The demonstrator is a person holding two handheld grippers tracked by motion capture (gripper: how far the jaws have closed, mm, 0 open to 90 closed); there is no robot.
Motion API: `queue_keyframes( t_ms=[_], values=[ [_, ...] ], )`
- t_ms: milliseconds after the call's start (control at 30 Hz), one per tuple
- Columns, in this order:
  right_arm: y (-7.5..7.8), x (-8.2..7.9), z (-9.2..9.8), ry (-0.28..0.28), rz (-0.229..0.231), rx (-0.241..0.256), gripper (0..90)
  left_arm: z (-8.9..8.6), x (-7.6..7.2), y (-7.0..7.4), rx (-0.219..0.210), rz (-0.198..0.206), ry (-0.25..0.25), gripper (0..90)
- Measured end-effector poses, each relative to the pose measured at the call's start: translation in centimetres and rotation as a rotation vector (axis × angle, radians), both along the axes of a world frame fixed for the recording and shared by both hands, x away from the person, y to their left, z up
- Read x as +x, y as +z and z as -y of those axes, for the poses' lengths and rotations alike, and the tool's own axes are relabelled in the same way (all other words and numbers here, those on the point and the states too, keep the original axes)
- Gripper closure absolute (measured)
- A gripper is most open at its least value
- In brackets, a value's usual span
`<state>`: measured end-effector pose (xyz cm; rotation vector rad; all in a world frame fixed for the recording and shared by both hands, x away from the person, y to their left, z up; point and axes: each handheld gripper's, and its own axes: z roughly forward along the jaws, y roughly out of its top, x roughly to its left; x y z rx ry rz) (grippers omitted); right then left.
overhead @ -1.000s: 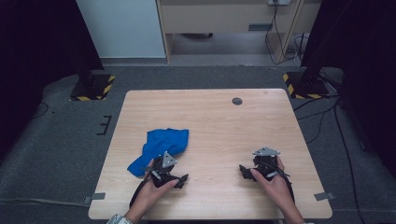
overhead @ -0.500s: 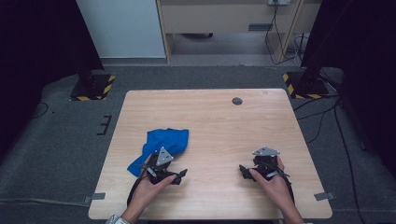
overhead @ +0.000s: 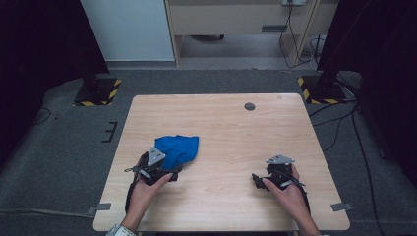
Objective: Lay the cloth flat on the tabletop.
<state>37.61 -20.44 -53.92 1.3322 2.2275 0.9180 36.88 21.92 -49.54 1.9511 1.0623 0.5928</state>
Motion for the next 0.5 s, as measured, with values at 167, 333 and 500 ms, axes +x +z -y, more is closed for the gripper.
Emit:
queue_keyframes(
  t_ms=[167, 333, 500],
  values=[
    [0.0, 0.0, 0.0, 0.000, 0.001, 0.000, 0.5, -0.3, 0.6, -0.3, 0.001, 0.006, 0.031, 6.1],
    [0.0, 0.0, 0.0, 0.000, 0.000, 0.000, 0.4, -0.5, 1.1, -0.8, 0.000, -0.011, 0.037, 5.2],
    [0.0, 0.0, 0.0, 0.000, -0.001, 0.000, 0.5, -0.4, 1.5, -1.2, 0.007, -0.026, 0.032, 5.0]
  ],
)
